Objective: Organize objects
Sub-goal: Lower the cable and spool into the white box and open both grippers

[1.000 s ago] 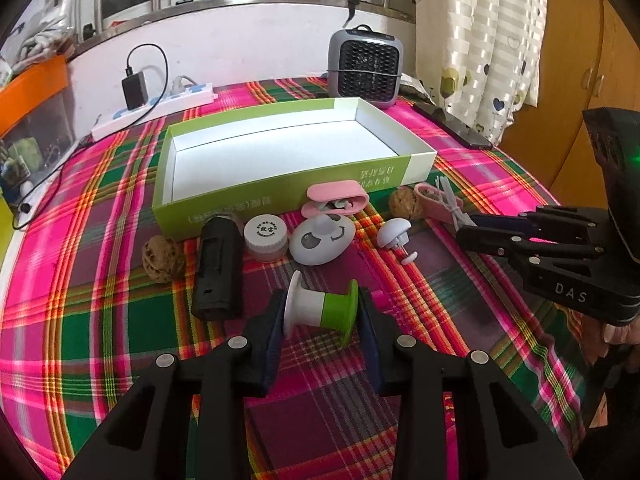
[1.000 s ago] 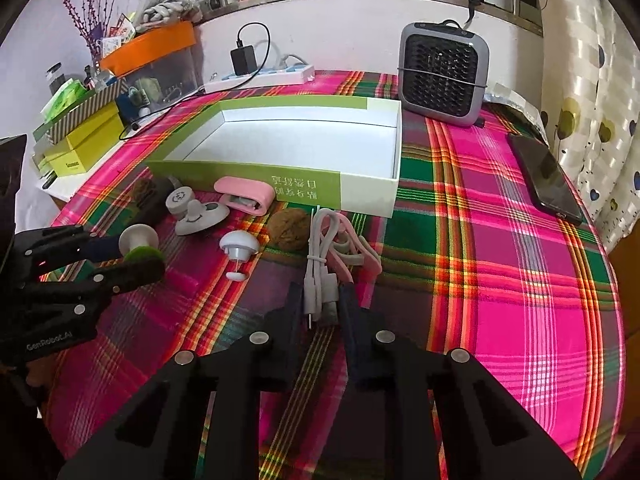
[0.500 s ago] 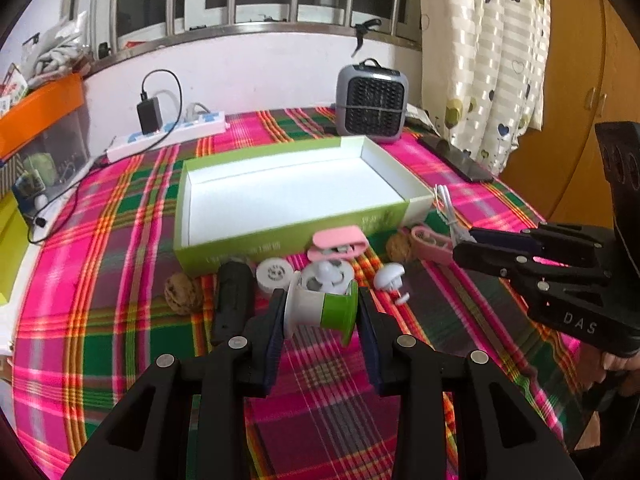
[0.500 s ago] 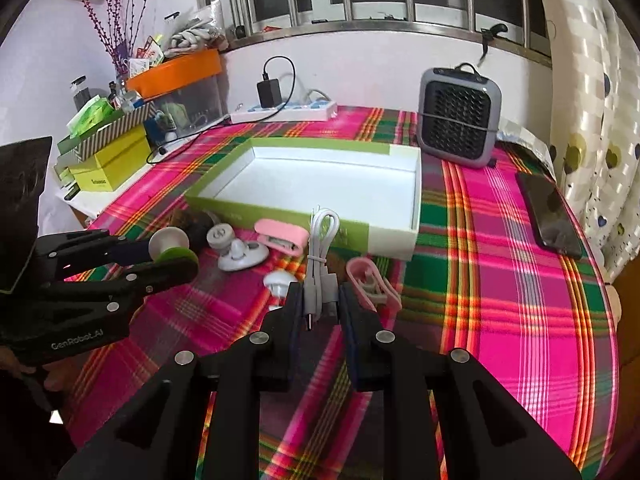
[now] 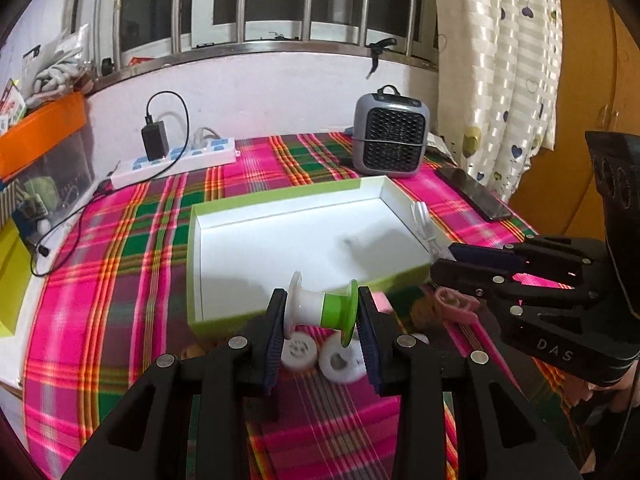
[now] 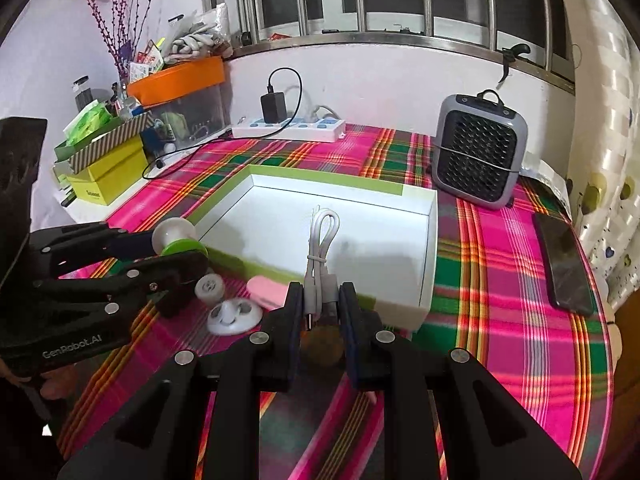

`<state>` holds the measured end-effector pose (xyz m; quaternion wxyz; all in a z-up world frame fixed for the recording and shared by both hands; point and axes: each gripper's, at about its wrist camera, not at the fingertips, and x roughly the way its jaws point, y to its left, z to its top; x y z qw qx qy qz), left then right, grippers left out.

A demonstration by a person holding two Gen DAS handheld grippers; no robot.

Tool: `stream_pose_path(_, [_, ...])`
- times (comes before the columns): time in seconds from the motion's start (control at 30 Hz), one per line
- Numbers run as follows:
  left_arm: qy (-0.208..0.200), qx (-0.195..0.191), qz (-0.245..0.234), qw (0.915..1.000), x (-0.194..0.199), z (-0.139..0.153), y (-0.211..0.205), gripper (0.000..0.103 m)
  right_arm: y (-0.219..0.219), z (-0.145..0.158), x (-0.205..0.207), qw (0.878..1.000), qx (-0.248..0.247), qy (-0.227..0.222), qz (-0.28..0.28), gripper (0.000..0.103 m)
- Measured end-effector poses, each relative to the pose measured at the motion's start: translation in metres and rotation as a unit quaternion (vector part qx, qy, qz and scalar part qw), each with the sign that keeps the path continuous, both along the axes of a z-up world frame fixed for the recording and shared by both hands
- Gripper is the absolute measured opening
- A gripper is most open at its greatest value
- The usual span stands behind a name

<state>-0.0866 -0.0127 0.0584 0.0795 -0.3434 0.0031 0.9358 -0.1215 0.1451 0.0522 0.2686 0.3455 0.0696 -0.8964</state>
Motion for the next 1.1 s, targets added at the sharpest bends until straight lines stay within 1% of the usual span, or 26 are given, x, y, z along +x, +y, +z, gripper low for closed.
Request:
stream_pose_path(0.17, [-0.002, -0.018, 0.017, 0.9997, -0.019, -0.001, 0.002, 0.032, -0.008, 0.001, -0.019, 1.0, 0.009, 0.0, 0.008, 0.019])
stream_pose_path(0.33, [-0.003, -0.026, 0.024, 0.9994, -0.034, -0.002, 0.003, 0.032, -0.016, 0.0, -0.035, 1.0, 0.018, -0.002, 0.013, 0.019])
stream_pose_path(0.57, [-0.018, -0.033, 0.034, 0.9987, -0.056, -0.013, 0.003, 0.032, -0.022, -0.014, -0.056, 0.999, 0.03, -0.023, 0.015, 0.019])
stream_pose_path(0.8, [-0.04, -0.033, 0.034, 0.9981, -0.073, -0.027, 0.003, 0.032, -0.025, -0.027, -0.073, 0.998, 0.045, -0.042, 0.01, 0.019])
stream_pose_path(1.0, [-0.065, -0.028, 0.027, 0.9971, -0.084, -0.04, 0.004, 0.032, -0.03, -0.037, -0.08, 0.997, 0.055, -0.057, 0.01, 0.019])
stream_pose_path(1.1, [-0.07, -0.021, 0.024, 0.997, -0.084, -0.042, 0.004, 0.032, -0.031, -0.038, -0.08, 0.997, 0.057, -0.058, 0.009, 0.019])
